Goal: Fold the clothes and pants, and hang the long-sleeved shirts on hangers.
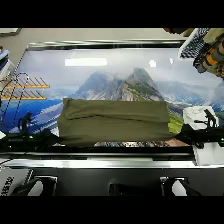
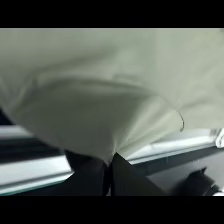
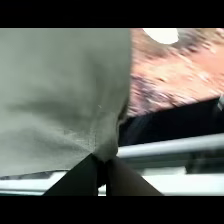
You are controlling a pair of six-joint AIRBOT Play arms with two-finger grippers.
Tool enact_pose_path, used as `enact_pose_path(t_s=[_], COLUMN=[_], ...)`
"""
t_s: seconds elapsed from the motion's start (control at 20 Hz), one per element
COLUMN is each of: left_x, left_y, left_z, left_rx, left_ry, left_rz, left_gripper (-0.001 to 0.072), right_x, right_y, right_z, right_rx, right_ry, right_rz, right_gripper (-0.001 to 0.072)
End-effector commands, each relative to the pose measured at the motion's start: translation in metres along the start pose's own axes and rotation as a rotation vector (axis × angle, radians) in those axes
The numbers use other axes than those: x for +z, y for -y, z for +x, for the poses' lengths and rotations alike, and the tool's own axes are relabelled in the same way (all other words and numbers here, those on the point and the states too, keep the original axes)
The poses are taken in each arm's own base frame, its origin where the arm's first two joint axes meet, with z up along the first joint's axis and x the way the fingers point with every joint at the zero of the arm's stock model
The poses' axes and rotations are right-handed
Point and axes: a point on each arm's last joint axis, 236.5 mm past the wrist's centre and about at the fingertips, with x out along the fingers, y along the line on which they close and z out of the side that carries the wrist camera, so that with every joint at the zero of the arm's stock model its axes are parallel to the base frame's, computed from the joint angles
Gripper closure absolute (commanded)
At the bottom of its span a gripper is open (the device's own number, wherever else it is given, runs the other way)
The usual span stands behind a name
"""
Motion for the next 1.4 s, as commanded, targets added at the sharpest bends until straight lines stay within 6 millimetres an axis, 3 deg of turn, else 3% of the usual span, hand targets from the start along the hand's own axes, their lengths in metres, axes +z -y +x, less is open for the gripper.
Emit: enact_pose_path(t_s=[0.0, 0.15, 0.3, 0.5, 0.7, 0.95, 1.1, 1.35], left_x=[0.039, 0.060, 0.083, 0.131, 0.168, 0.205, 0.218, 0.216], left_y=[0.016, 0.025, 0.023, 0.026, 0.030, 0.041, 0.043, 0.031], left_z=[-0.013, 0.006, 0.029, 0.051, 0.064, 0.066, 0.072, 0.106], left_rx=[0.013, 0.016, 0.025, 0.026, 0.011, 0.003, 0.003, 0.011], left_ry=[0.111, 0.056, -0.016, -0.063, -0.122, -0.089, -0.085, -0.146], left_rz=[0.072, 0.133, 0.146, 0.163, 0.181, 0.210, 0.212, 0.188], left_gripper=[0.0694, 0.0694, 0.0695, 0.0695, 0.0694, 0.0694, 0.0694, 0.0694], right_x=[0.028, 0.041, 0.072, 0.105, 0.140, 0.158, 0.162, 0.166], right_y=[-0.036, -0.052, -0.055, -0.069, -0.064, -0.067, -0.066, -0.056], right_z=[-0.006, 0.019, 0.041, 0.060, 0.059, 0.055, 0.061, 0.087], right_rx=[0.131, 0.087, -0.035, -0.084, -0.127, -0.123, -0.120, -0.113], right_ry=[0.128, 0.122, 0.158, 0.144, 0.206, 0.273, 0.268, 0.221], right_rz=[-0.075, -0.206, -0.257, -0.298, -0.221, -0.216, -0.206, -0.165], right_gripper=[0.0681, 0.0681, 0.0680, 0.0680, 0.0680, 0.0680, 0.0680, 0.0678])
